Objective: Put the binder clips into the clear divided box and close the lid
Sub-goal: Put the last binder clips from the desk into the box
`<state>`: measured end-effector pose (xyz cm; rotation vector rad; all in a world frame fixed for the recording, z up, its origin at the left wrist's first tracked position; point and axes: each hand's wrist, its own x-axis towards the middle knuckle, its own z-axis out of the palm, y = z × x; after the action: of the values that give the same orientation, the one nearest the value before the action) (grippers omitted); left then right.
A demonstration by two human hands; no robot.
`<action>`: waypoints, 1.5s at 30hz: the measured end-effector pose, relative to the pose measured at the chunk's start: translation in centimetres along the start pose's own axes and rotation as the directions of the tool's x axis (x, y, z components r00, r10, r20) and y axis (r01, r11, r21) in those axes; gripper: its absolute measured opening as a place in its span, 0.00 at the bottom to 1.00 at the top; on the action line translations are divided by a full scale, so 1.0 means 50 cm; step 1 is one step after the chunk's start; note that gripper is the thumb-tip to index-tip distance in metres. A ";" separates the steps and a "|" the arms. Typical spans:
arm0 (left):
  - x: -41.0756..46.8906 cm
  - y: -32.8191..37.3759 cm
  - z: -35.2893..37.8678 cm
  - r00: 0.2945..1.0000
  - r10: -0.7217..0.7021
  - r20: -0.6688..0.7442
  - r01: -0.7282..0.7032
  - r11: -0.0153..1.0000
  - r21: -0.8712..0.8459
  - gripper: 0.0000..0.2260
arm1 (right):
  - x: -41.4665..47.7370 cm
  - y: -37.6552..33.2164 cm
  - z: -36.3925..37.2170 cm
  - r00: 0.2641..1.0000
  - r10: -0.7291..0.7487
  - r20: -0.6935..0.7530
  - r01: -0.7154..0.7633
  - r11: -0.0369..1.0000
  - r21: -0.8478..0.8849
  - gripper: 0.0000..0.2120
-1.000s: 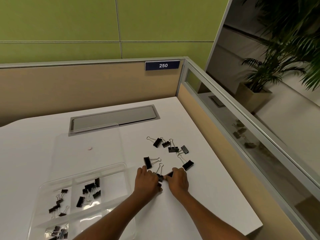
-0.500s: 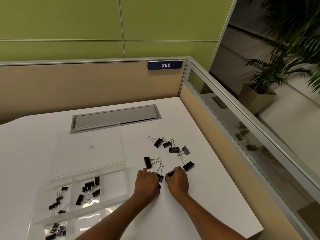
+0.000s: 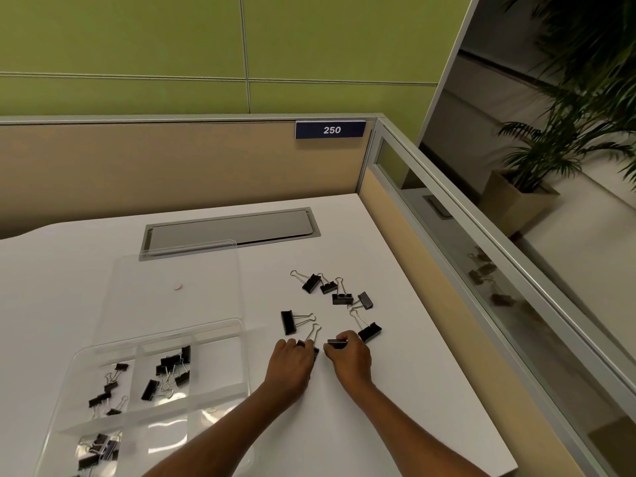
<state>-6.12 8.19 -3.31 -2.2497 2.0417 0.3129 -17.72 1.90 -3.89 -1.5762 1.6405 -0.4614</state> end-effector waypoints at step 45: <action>-0.473 -0.321 0.004 0.808 -0.578 -0.115 0.426 0.707 -0.565 0.13 | -0.398 -0.161 0.227 0.939 -0.194 0.285 0.141 0.971 0.194 0.07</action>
<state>7.71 32.93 0.27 -3.2493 1.4232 0.5666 -5.80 22.55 0.79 -1.5764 1.2088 -0.4136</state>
